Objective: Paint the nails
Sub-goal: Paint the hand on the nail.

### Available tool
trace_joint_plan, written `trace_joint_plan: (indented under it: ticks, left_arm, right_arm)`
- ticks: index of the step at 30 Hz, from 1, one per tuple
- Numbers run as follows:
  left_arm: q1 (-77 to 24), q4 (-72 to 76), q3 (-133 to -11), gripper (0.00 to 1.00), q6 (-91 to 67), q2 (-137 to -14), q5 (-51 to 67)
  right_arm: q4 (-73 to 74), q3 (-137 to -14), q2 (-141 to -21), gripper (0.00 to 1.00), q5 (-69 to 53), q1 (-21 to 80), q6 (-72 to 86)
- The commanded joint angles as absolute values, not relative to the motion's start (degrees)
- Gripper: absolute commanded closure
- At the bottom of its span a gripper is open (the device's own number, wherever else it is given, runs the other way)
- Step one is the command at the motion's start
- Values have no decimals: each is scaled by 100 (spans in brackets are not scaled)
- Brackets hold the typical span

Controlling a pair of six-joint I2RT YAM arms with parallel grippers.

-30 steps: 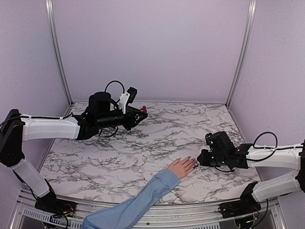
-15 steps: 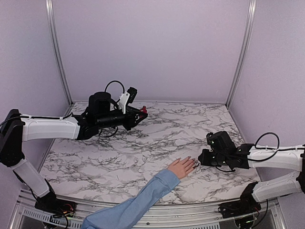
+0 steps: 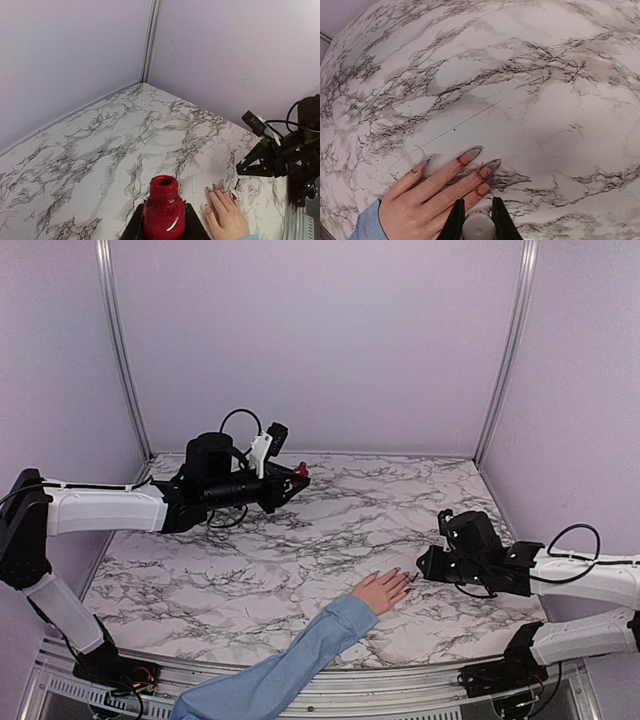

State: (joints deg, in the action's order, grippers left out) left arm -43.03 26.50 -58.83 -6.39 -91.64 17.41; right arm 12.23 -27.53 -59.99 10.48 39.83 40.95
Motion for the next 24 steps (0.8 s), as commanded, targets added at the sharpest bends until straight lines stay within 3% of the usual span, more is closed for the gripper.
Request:
trace_joint_plan:
  ticks: [1, 24]
  left_arm:
    - [-4322, 2694, -5916, 100, -589, -9097, 1723]
    - [-4324, 2697, -5880, 100, -598, -9096, 1714]
  right_arm:
    - [1041, -2883, -6114, 100, 926, 4067, 4130]
    - [1171, -2934, -6356, 100, 838, 4100, 4195]
